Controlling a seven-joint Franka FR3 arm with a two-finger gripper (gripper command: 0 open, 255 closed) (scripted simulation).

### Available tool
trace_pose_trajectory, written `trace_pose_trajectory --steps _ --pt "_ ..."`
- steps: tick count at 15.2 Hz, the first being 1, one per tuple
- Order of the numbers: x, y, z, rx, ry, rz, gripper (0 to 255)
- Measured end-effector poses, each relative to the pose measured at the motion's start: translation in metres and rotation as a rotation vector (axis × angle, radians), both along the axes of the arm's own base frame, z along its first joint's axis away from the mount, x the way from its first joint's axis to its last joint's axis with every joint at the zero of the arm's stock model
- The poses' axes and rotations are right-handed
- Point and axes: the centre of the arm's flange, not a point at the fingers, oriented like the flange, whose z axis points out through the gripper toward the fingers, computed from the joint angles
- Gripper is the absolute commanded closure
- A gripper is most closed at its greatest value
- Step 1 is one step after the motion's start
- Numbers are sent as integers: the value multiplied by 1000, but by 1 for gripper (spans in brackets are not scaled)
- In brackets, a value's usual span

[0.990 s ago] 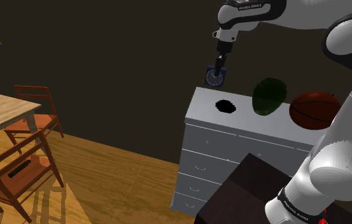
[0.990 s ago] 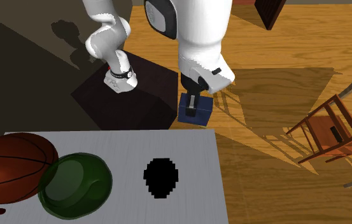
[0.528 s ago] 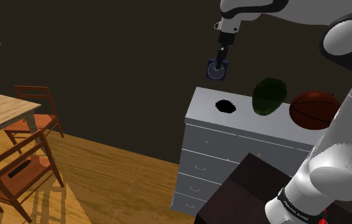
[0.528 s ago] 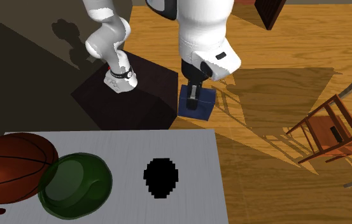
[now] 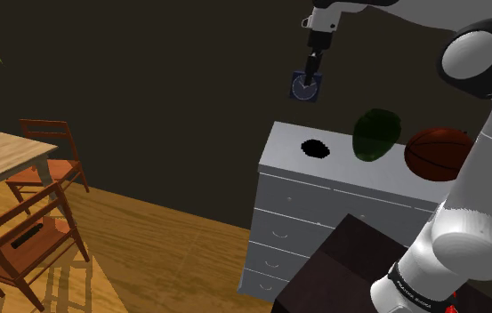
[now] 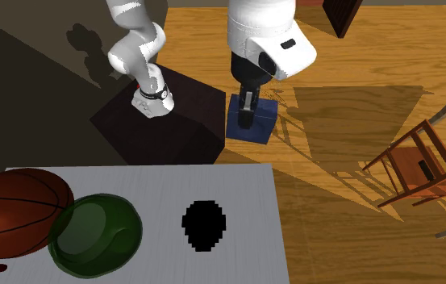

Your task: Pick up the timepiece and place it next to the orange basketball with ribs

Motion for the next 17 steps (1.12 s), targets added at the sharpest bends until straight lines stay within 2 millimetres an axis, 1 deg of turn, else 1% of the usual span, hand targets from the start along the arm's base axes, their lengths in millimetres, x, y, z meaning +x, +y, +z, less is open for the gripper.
trace_pose_trajectory --steps 2,3,8,11,12,13,15,17 --pt "0 0 9 0 0 0 255" --pt "-7 -2 10 0 0 0 255" --pt "-60 -31 16 0 0 -1 255" --pt "-97 -47 13 0 0 -1 255" --pt "-105 -55 11 0 0 -1 255" --pt "-120 -59 9 0 1 -1 255" --pt "-140 -71 13 0 0 -1 255" --pt "-164 -83 12 0 0 -1 255"
